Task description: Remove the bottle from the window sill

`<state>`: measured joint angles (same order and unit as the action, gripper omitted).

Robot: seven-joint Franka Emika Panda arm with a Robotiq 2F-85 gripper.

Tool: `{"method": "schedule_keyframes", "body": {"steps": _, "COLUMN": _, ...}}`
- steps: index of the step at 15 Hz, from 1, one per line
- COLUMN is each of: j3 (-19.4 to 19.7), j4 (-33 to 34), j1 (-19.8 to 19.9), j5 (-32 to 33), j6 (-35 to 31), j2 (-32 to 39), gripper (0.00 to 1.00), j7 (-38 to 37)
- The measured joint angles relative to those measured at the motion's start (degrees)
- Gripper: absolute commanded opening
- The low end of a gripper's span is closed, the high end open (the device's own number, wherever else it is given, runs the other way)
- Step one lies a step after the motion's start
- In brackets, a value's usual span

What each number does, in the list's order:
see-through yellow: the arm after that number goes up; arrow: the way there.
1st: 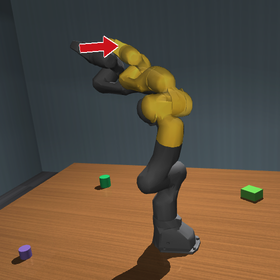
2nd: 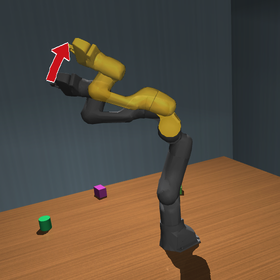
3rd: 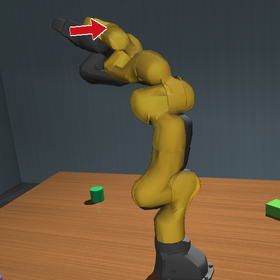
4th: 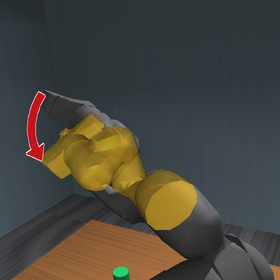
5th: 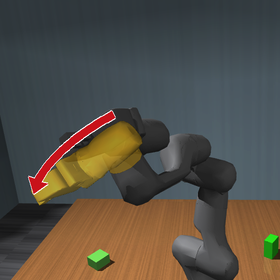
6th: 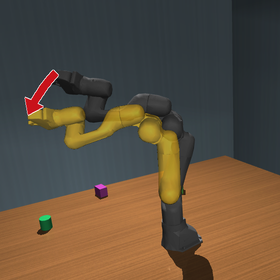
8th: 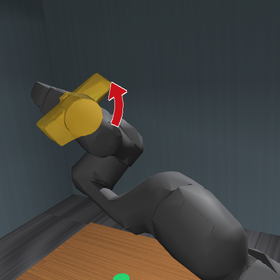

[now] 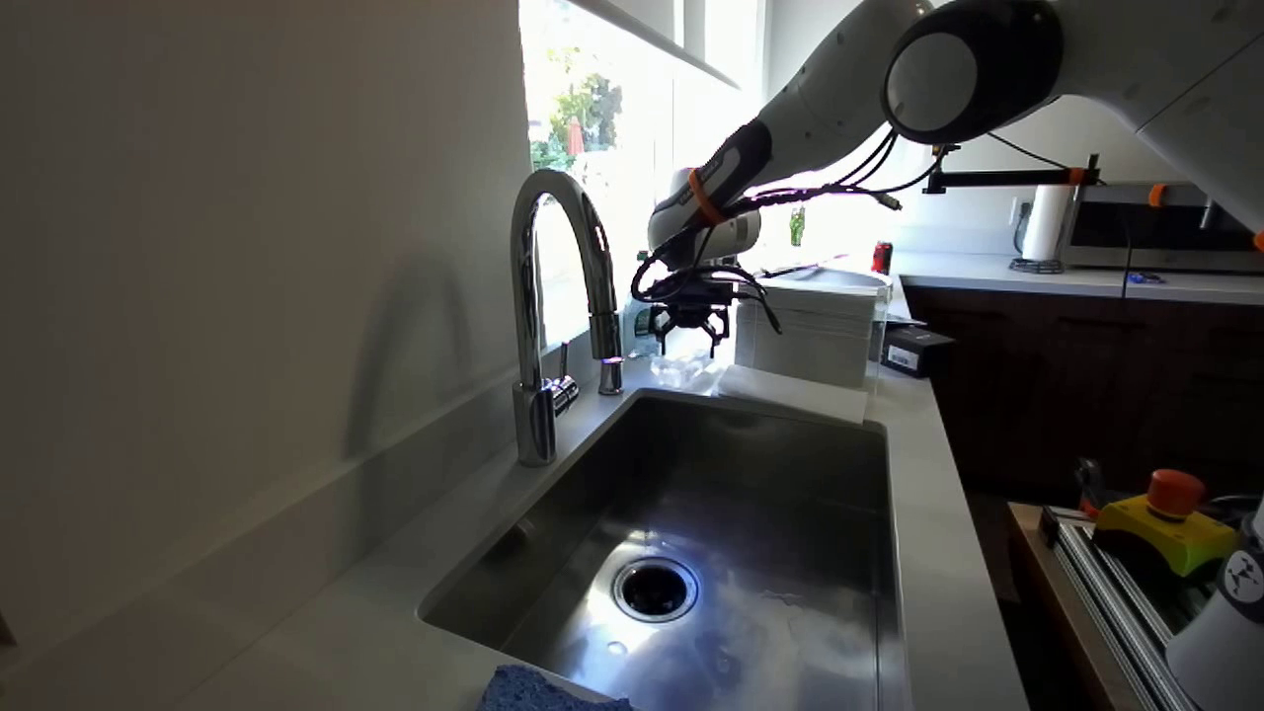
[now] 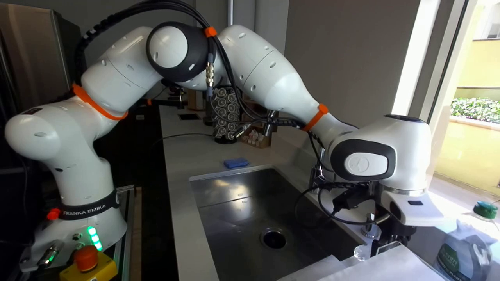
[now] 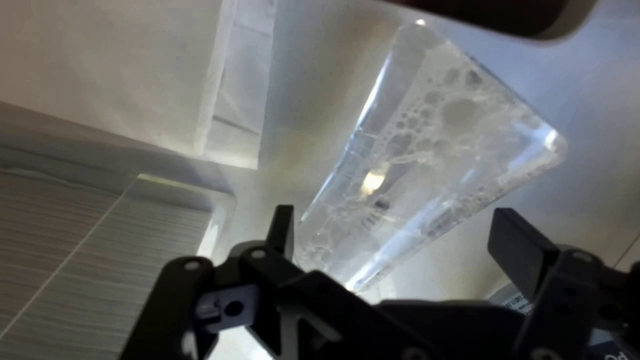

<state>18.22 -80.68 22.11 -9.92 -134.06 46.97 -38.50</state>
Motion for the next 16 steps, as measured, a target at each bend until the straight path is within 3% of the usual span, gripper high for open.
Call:
{"method": "schedule_keyframes", "body": {"steps": 8, "j3": -0.1, "j4": 2.2, "j1": 0.4, "j5": -0.2, "j6": 0.0, "j2": 2.5, "gripper": 1.00, "j7": -2.0}}
{"method": "schedule_keyframes", "body": {"steps": 9, "j3": -0.1, "j4": 2.5, "j1": 0.5, "j5": -0.4, "j6": 0.0, "j2": 2.8, "gripper": 0.93, "j7": -2.3}}
{"method": "schedule_keyframes", "body": {"steps": 10, "j3": -0.1, "j4": 2.8, "j1": 0.6, "j5": -0.6, "j6": 0.0, "j2": 3.1, "gripper": 0.74, "j7": -2.8}}
{"method": "schedule_keyframes", "body": {"steps": 12, "j3": -0.2, "j4": 3.2, "j1": 0.7, "j5": -1.0, "j6": 0.0, "j2": 3.6, "gripper": 0.58, "j7": -3.5}}
{"method": "schedule_keyframes", "body": {"steps": 16, "j3": -0.2, "j4": 4.5, "j1": 1.1, "j5": -1.6, "j6": 0.0, "j2": 4.2, "gripper": 0.35, "j7": -5.1}}
